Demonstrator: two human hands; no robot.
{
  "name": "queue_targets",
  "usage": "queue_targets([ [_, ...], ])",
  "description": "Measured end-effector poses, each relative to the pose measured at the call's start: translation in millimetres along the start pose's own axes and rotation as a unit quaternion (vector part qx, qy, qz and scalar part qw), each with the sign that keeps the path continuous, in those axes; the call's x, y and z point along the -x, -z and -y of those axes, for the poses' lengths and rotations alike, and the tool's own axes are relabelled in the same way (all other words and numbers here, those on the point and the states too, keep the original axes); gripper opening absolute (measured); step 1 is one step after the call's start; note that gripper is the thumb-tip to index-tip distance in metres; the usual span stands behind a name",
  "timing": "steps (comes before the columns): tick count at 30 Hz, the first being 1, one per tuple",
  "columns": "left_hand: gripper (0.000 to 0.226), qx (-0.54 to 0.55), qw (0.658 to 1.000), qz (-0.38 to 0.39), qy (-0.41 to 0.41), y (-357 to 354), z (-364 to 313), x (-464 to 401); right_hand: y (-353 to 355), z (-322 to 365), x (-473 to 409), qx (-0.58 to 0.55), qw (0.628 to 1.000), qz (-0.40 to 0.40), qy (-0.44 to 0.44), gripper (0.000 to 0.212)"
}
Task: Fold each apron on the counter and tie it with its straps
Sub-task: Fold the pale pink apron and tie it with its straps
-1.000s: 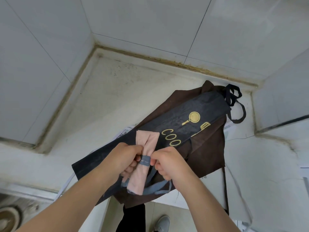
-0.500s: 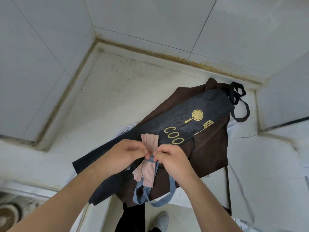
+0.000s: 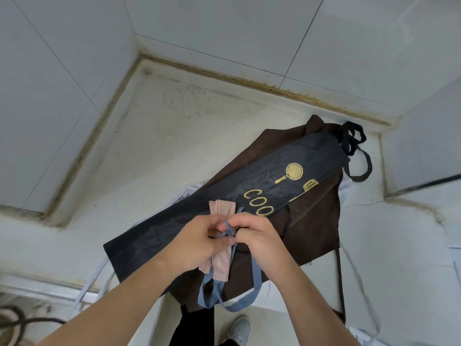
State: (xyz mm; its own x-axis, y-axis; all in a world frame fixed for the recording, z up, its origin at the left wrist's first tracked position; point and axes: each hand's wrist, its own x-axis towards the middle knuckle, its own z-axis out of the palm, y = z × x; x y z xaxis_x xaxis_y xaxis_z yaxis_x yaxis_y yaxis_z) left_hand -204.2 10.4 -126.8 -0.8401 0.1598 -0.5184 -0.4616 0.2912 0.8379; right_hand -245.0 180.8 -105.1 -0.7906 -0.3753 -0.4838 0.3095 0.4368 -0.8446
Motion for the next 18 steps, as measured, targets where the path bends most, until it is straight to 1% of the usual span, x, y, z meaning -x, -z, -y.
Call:
queue_targets([
  [1, 0.02, -0.004, 0.999, -0.032, 0.006, -0.6, 1.3, -2.3, -1.0, -1.6, -1.8, -0.004, 1.0, -0.003, 0.014, 0.044],
  [2, 0.019, -0.01, 0.998, -0.064, 0.015, -0.4, 2.4, -4.3, -0.9, -2.6, -2.9, 0.003, 0.999, -0.013, 0.035, 0.048],
  [3, 0.023, -0.008, 0.996, -0.083, 0.025, -0.1, 3.6, -5.8, -0.8, -3.6, -3.4, 0.016, 0.998, -0.025, 0.059, 0.05],
  [5, 0.032, 0.012, 0.996, -0.08, 0.035, 0.5, 5.0, -6.5, 0.0, -5.4, -4.2, 0.078, 0.993, -0.029, 0.083, 0.056],
  [7, 0.037, 0.039, 0.996, -0.068, 0.041, 1.5, 4.0, -6.2, 1.2, -8.8, -7.6, 0.152, 0.987, -0.005, 0.057, 0.058],
  [9, 0.037, 0.079, 0.994, -0.067, 0.043, 2.9, 2.4, -7.0, -0.2, -15.7, -12.9, 0.223, 0.974, 0.017, 0.04, 0.051],
  [10, 0.036, 0.093, 0.992, -0.068, 0.044, 3.5, 1.6, -7.5, -0.9, -18.0, -14.6, 0.246, 0.968, 0.016, 0.043, 0.046],
  [12, 0.035, 0.103, 0.991, -0.072, 0.049, 3.5, 0.7, -8.1, -2.7, -18.7, -15.5, 0.262, 0.964, -0.011, 0.051, 0.037],
  [14, 0.034, 0.111, 0.989, -0.086, 0.053, 2.3, 1.1, -9.1, -2.6, -21.1, -15.0, 0.225, 0.973, -0.05, 0.032, 0.024],
  [15, 0.033, 0.106, 0.987, -0.103, 0.055, 1.5, 2.9, -9.9, -2.5, -21.4, -13.8, 0.195, 0.978, -0.068, 0.005, 0.02],
  [16, 0.032, 0.098, 0.986, -0.125, 0.054, 1.0, 4.1, -10.5, -2.4, -22.7, -12.7, 0.142, 0.986, -0.078, -0.027, 0.02],
  [17, 0.031, 0.092, 0.984, -0.146, 0.05, 1.2, 7.1, -11.5, -2.5, -24.8, -11.0, 0.064, 0.993, -0.072, -0.064, 0.02],
  [18, 0.029, 0.087, 0.982, -0.16, 0.044, 2.0, 10.5, -12.7, -4.3, -24.5, -7.9, -0.032, 0.993, -0.046, -0.104, 0.019],
])
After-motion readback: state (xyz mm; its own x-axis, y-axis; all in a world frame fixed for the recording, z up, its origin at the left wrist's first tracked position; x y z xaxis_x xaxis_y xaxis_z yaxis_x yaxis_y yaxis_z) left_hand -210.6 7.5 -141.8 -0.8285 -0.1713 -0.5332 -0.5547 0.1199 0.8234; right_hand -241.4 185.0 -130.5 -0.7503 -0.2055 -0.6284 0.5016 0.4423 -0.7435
